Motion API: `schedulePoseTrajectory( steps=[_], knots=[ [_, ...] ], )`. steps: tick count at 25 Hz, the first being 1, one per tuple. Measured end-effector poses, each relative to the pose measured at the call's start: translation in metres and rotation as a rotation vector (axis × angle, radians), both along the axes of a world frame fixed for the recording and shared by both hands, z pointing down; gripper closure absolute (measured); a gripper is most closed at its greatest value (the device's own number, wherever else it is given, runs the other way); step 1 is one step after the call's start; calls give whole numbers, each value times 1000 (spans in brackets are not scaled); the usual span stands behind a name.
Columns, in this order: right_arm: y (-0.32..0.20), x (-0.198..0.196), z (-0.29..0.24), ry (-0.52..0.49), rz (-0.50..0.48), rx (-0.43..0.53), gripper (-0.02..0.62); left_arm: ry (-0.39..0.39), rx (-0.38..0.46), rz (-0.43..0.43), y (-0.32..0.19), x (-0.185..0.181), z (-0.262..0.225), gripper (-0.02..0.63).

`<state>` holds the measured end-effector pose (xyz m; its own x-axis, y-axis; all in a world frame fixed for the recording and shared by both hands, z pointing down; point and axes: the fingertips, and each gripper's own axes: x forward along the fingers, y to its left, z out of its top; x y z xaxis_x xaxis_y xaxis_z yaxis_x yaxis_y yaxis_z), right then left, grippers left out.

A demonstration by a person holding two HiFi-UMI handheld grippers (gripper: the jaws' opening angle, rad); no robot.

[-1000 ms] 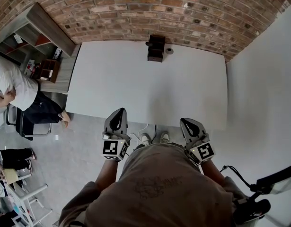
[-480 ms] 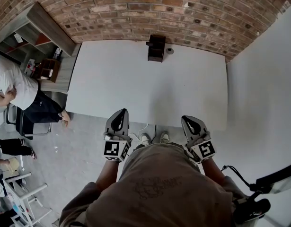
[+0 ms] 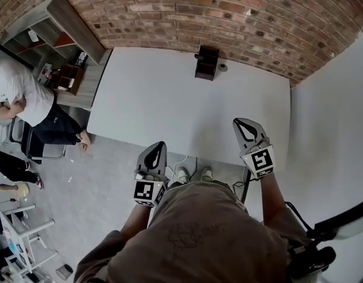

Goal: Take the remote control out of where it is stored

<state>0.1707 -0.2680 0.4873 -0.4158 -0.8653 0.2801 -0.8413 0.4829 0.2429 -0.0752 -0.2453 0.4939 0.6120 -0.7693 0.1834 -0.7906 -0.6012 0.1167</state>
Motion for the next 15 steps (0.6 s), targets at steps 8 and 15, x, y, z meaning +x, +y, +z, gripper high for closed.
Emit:
schedulePoseTrajectory(
  steps=[8, 15],
  knots=[
    [-74, -16, 10, 44, -72, -51, 565, 10, -9, -57, 5, -15, -2, 595],
    [-145, -31, 36, 153, -96, -108, 389, 4, -23, -93, 4, -29, 2, 595]
  ],
)
